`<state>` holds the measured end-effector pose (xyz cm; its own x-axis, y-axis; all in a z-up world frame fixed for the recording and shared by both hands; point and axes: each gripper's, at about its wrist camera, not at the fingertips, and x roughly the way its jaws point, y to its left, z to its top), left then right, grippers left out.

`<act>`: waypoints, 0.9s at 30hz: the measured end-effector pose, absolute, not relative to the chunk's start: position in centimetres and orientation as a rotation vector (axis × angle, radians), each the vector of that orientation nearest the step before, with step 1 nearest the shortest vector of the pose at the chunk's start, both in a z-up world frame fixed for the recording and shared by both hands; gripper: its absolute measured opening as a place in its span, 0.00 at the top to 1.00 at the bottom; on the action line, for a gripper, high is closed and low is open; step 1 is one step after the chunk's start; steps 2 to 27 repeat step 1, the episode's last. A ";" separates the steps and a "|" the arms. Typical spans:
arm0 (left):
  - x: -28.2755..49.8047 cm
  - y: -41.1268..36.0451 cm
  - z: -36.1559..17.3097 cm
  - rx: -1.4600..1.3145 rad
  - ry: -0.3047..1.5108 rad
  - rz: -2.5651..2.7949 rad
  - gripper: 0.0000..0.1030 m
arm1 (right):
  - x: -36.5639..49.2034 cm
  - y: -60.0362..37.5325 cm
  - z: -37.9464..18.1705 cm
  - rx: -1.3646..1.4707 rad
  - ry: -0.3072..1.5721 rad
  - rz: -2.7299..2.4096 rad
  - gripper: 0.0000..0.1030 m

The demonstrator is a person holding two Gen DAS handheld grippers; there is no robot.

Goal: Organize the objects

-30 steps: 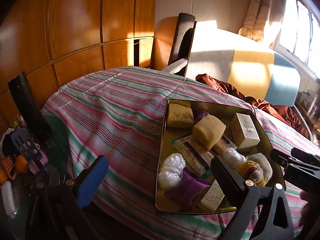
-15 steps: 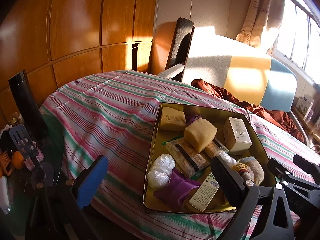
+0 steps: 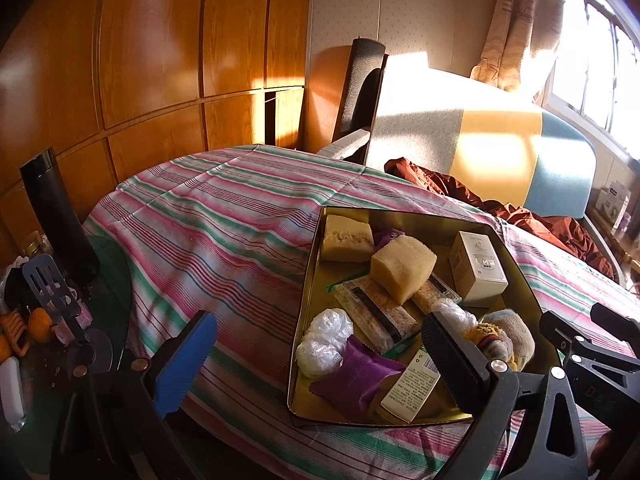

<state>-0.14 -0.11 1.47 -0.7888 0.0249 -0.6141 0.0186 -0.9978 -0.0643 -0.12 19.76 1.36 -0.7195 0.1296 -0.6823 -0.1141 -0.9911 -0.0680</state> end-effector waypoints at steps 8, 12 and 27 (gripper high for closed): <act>-0.1 -0.1 1.5 -1.018 -0.104 2.968 0.01 | -0.1 19.7 1.3 -1.113 -0.033 2.797 0.18; -0.1 -0.1 1.5 -1.018 -0.104 2.968 0.01 | -0.1 19.7 1.3 -1.113 -0.033 2.797 0.18; -0.1 -0.1 1.5 -1.018 -0.104 2.968 0.01 | -0.1 19.7 1.3 -1.113 -0.033 2.797 0.18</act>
